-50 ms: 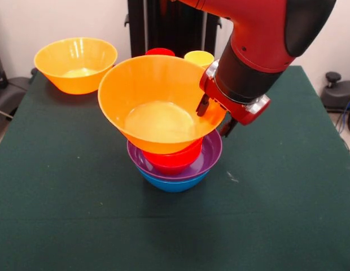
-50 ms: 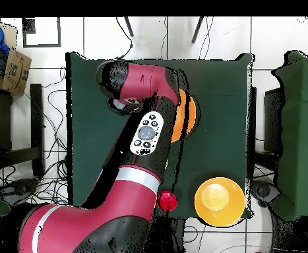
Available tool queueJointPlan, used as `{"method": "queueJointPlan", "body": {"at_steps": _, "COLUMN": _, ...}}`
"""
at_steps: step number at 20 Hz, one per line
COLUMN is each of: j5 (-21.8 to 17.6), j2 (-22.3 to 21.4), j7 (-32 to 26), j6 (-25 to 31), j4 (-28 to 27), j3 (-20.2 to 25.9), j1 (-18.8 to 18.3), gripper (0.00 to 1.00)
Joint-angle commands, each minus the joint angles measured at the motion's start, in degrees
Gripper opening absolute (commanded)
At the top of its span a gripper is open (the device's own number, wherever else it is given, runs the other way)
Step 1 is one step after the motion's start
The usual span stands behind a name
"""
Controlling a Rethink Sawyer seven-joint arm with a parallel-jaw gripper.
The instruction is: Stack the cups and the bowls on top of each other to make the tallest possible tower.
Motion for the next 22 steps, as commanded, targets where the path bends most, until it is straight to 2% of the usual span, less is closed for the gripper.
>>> {"method": "queueJointPlan", "body": {"at_steps": 1, "j5": 1.69, "j2": -0.01, "j7": 10.72, "j6": 4.98, "j4": 2.51, "j3": 4.58, "j1": 1.15, "gripper": 1.00}}
{"method": "queueJointPlan", "body": {"at_steps": 9, "j5": 2.61, "j2": 0.21, "j7": 10.54, "j6": 5.81, "j4": 1.88, "j3": 4.54, "j1": 1.05, "gripper": 1.00}}
{"method": "queueJointPlan", "body": {"at_steps": 22, "j5": 2.02, "j2": -0.48, "j7": 8.89, "j6": 8.01, "j4": 0.81, "j3": 4.03, "j1": 0.27, "gripper": 1.00}}
